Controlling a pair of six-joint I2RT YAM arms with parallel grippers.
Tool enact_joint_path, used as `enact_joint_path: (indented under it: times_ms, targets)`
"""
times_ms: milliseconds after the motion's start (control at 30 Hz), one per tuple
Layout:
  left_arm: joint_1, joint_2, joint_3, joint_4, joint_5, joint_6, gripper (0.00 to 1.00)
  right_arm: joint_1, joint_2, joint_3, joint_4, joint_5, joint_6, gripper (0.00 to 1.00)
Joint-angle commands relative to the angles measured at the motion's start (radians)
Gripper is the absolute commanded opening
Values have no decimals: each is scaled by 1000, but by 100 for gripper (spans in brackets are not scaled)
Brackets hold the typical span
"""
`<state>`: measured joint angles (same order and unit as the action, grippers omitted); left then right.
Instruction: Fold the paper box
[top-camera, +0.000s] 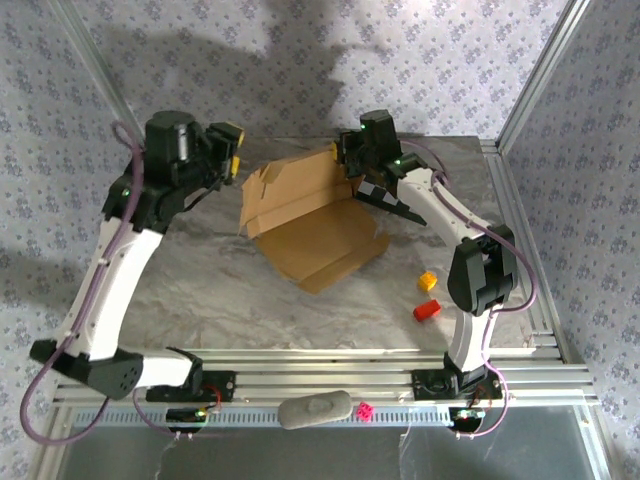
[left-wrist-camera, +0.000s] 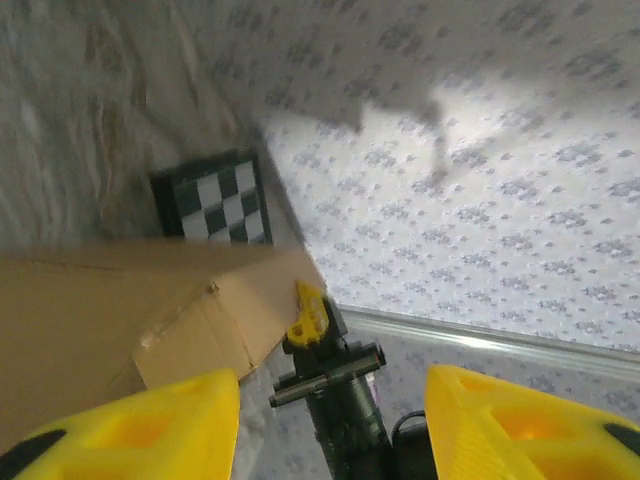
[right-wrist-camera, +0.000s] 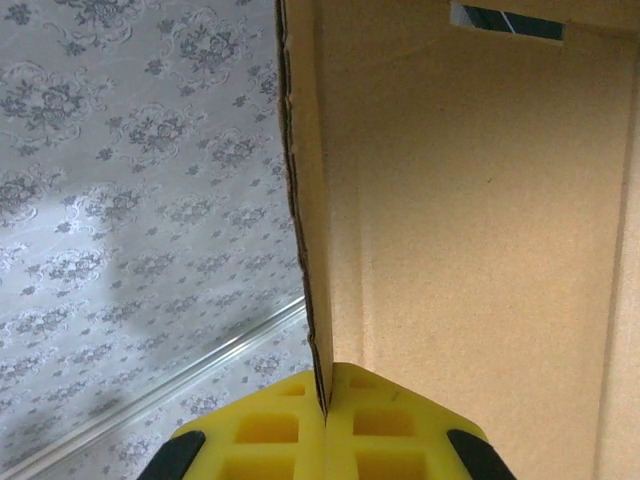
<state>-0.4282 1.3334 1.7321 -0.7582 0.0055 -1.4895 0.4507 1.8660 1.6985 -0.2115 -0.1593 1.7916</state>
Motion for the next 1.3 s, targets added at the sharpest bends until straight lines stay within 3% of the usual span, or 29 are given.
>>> enact_joint_path:
  times_ms: [0, 500, 733, 933, 1267]
  targets:
    - [-35, 40, 52, -89, 25, -130, 52, 5, -3, 14, 35, 22, -5, 0]
    - [-43, 181, 53, -55, 85, -70, 51, 16, -26, -19, 59, 7, -16, 0]
    - [-34, 119, 132, -155, -16, -24, 52, 9, -37, -37, 40, 31, -44, 0]
    - [-43, 124, 129, -122, 102, -68, 53, 10, -19, -21, 38, 38, -67, 0]
    - [-53, 184, 93, -121, 126, -35, 54, 19, -19, -22, 37, 37, -69, 0]
